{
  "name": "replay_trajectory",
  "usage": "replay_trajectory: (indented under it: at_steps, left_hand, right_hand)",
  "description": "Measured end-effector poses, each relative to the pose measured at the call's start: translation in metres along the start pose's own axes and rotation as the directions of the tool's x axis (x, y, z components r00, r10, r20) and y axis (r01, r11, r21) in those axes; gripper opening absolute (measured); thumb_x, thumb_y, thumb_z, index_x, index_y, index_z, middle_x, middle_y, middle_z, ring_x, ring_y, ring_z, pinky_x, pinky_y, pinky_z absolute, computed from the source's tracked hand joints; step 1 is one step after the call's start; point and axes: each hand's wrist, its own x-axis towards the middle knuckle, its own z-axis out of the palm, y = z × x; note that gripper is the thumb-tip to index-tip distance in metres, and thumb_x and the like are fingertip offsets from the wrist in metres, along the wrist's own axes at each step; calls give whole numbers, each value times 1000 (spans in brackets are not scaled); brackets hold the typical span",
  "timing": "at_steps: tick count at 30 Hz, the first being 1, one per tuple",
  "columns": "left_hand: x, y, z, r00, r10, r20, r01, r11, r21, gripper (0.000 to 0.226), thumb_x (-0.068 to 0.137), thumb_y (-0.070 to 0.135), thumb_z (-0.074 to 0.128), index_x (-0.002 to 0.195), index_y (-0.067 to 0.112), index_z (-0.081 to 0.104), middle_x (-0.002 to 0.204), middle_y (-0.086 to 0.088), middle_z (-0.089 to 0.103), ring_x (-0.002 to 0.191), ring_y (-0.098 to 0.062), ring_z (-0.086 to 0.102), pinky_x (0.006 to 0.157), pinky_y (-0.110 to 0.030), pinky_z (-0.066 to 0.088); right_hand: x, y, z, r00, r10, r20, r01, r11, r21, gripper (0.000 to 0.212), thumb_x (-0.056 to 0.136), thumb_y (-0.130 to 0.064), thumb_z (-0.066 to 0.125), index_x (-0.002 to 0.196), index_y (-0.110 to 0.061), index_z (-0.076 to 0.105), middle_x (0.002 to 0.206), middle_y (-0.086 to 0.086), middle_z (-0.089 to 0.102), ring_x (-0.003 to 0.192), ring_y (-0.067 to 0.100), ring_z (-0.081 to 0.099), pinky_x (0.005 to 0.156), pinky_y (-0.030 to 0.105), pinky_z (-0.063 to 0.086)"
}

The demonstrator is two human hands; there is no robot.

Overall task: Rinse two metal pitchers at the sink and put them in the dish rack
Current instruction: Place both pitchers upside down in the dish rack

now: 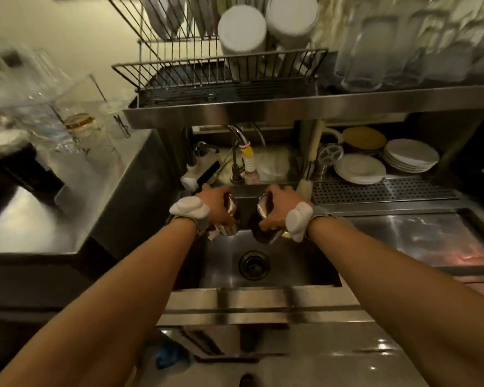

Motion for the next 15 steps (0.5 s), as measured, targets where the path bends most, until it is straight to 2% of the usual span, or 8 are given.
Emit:
replay_trajectory:
  at_steps: [2, 4, 8, 12, 15]
  left_hand:
    - [-16, 7, -23, 999, 12, -39, -12, 1000, -2, 94, 58, 36, 83, 140, 29, 38, 136, -8, 48, 115, -30, 56, 92, -40, 54]
    - [-33, 15, -53, 994, 13, -111, -16, 1000, -22, 95, 58, 33, 84, 141, 23, 39, 136, -6, 51, 119, -28, 55, 92, -35, 52]
    - [-62, 28, -118, 982, -12, -186, 4, 999, -43, 83, 59, 35, 83, 134, 19, 50, 128, -3, 58, 112, -23, 57, 88, -31, 52]
    - [-79, 36, -172, 976, 32, -215, -33, 999, -2, 76, 61, 31, 84, 129, 19, 53, 123, -2, 60, 105, -22, 57, 86, -32, 51]
    - [-92, 41, -221, 954, 81, -290, -68, 996, 55, 73, 65, 27, 84, 130, 15, 54, 124, -5, 59, 100, -20, 53, 80, -30, 46]
  right_hand:
    - [-11, -10, -25, 996, -81, -43, 81, 997, -9, 73, 65, -48, 77, 125, -21, 46, 110, 2, 51, 99, 24, 55, 74, 30, 44]
    - [-22, -25, -57, 985, -143, -95, 141, 989, -34, 68, 67, -51, 75, 123, -23, 49, 108, -2, 52, 101, 24, 57, 74, 28, 43]
    - [-37, -62, -116, 964, -213, -161, 192, 972, -136, 87, 59, -61, 73, 131, -22, 44, 117, 4, 59, 98, 26, 59, 81, 35, 52]
    - [-48, -97, -165, 959, -258, -116, 239, 958, -155, 61, 64, -55, 76, 110, -20, 55, 96, -2, 62, 73, 10, 54, 61, 23, 43]
    - [-51, -126, -202, 927, -323, -193, 291, 940, -178, 58, 67, -52, 77, 108, -15, 59, 97, 1, 64, 72, 11, 54, 56, 20, 42]
